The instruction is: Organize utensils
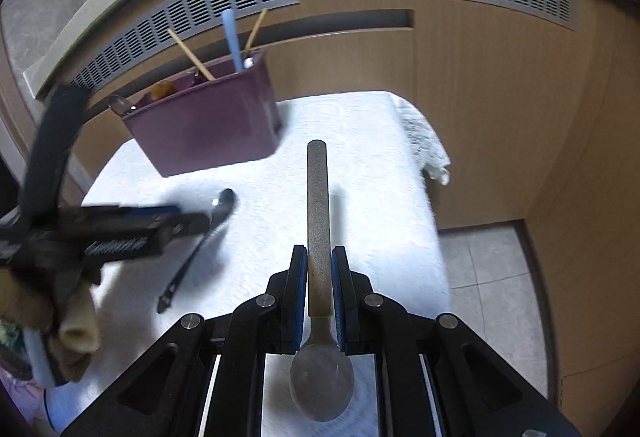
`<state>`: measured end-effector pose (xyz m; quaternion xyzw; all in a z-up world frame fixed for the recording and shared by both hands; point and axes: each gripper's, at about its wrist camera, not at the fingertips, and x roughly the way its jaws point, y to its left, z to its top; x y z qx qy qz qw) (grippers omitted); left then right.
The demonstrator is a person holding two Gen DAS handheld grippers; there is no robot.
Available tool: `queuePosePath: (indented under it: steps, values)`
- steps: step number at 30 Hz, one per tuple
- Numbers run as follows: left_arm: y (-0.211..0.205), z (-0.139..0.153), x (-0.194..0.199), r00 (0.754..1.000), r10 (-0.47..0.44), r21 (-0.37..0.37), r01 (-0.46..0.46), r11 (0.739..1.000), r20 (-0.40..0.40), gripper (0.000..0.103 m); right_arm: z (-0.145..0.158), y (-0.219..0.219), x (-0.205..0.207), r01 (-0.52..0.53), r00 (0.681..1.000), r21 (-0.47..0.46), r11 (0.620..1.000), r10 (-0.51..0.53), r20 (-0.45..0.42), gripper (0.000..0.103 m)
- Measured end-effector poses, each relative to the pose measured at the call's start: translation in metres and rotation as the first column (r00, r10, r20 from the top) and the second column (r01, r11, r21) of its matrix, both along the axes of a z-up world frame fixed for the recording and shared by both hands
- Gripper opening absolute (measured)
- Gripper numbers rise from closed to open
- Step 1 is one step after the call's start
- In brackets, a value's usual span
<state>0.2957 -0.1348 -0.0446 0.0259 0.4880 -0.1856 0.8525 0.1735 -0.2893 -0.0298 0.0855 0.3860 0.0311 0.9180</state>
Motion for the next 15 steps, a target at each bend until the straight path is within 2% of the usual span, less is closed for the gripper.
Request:
queuePosePath:
  steps: [2, 4, 5, 8, 15]
  values:
    - [-0.013, -0.009, 0.008, 1.000, -0.001, 0.044, 0.001, 0.999, -0.007, 0.047, -0.001, -0.006, -0.003, 0.015, 1.000, 0.005, 1.000, -0.015, -0.003, 0.011]
    - [-0.023, -0.012, 0.006, 0.998, -0.015, 0.107, 0.008, 0.994, 0.062, 0.043, -0.002, -0.011, -0.005, 0.022, 1.000, 0.011, 1.000, -0.022, -0.005, 0.011]
    - [-0.024, -0.012, 0.003, 0.997, -0.020, 0.120, 0.011, 0.993, 0.077, 0.028, -0.001, -0.011, -0.006, 0.022, 1.000, 0.015, 1.000, -0.022, -0.002, 0.011]
    - [-0.009, -0.006, -0.012, 0.996, -0.029, 0.062, 0.024, 0.998, 0.079, 0.029, 0.003, -0.009, -0.005, 0.002, 1.000, 0.054, 0.999, -0.003, 0.015, 0.011]
    - [0.064, 0.041, -0.077, 0.982, 0.028, -0.085, -0.013, 0.996, 0.188, 0.029, 0.021, 0.021, 0.003, -0.068, 0.994, 0.072, 0.995, 0.061, 0.094, 0.011]
